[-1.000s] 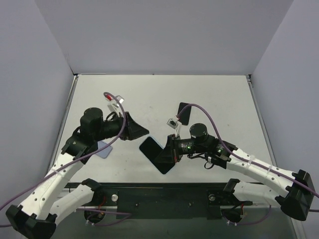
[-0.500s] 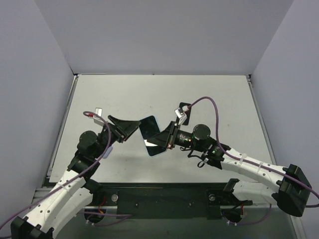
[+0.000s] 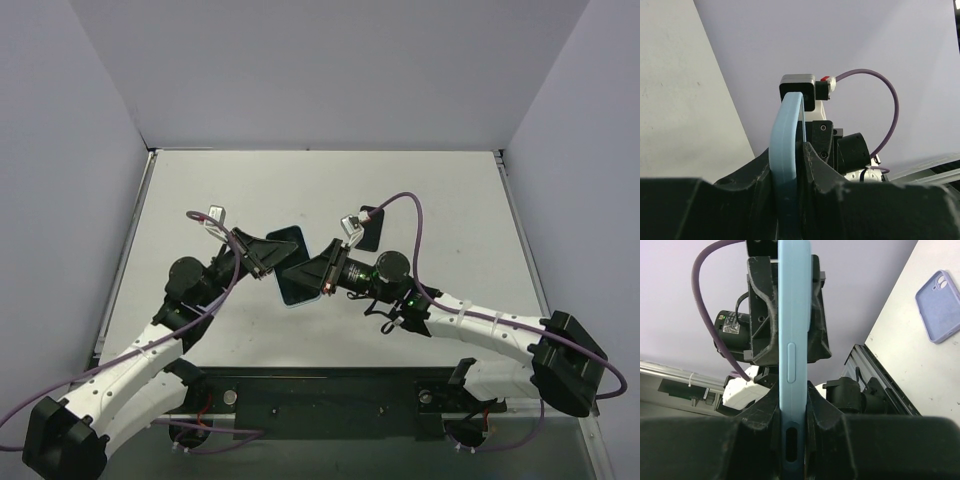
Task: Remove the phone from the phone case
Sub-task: Adjust the phone.
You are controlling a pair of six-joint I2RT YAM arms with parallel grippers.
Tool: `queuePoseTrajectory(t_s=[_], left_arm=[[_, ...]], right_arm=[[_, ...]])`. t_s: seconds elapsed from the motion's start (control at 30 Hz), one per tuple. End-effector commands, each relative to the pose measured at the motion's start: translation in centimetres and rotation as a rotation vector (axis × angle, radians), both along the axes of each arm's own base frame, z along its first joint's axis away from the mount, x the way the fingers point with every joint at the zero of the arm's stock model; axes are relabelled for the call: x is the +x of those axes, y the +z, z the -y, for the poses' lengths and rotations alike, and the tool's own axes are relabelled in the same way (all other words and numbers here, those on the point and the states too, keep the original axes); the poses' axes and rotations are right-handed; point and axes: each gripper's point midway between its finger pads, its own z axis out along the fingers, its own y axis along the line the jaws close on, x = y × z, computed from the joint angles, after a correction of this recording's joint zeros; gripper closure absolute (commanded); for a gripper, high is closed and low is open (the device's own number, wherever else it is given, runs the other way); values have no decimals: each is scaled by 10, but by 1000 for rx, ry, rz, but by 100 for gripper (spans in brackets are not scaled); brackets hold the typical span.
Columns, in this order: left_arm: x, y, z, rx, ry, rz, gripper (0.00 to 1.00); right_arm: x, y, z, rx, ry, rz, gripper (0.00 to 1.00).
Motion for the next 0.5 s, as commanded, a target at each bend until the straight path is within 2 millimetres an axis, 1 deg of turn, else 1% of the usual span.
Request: queuePoseTrajectory(t_s=[0.0, 0.03, 0.07, 0.1, 0.13, 0.17, 0.2, 0.23, 0.27, 0.3, 0.33, 0.37, 0.4, 0.43, 0.47], left_arm=[[-7, 46, -2, -71, -10, 130, 77], [-6, 47, -2, -57, -2, 146, 88], [-6, 52, -2, -43, -5, 150, 94], [-5, 53, -1, -14, -2, 174, 99], [-6, 58, 1, 14, -14, 171, 100], [-6, 61, 0, 49, -10, 204, 100], [-8, 62, 2, 81, -35, 205, 100], [-8, 65, 0, 98, -35, 227, 100], [-15, 71, 1, 105, -72, 249, 100], [-14, 75, -2, 107, -72, 262, 100], [-20, 74, 0, 115, -118, 269, 100], [-19, 80, -3, 112, -122, 276, 100], [-25, 78, 0, 120, -175, 284, 100], [-28, 84, -1, 116, -197, 291, 100], [-32, 82, 2, 122, -239, 291, 100]], right_arm=[[-7, 62, 1, 135, 4, 140, 100], [-12, 61, 0, 122, 29, 151, 100], [-12, 56, 0, 88, 34, 158, 95], [-16, 53, 1, 59, 53, 192, 88], [-17, 39, 4, -17, 56, 174, 74], [-16, 30, 7, -76, 51, 215, 70], [-20, 14, 13, -171, 65, 183, 60], [-22, 4, 17, -232, 77, 219, 57], [-32, -1, 22, -266, 125, 218, 53], [-39, -2, 25, -277, 157, 240, 52], [-51, -1, 29, -272, 212, 252, 52], [-60, 4, 33, -252, 246, 276, 52], [-69, 7, 36, -234, 287, 293, 52], [-75, 14, 40, -215, 298, 323, 52], [-81, 16, 44, -203, 320, 341, 51]])
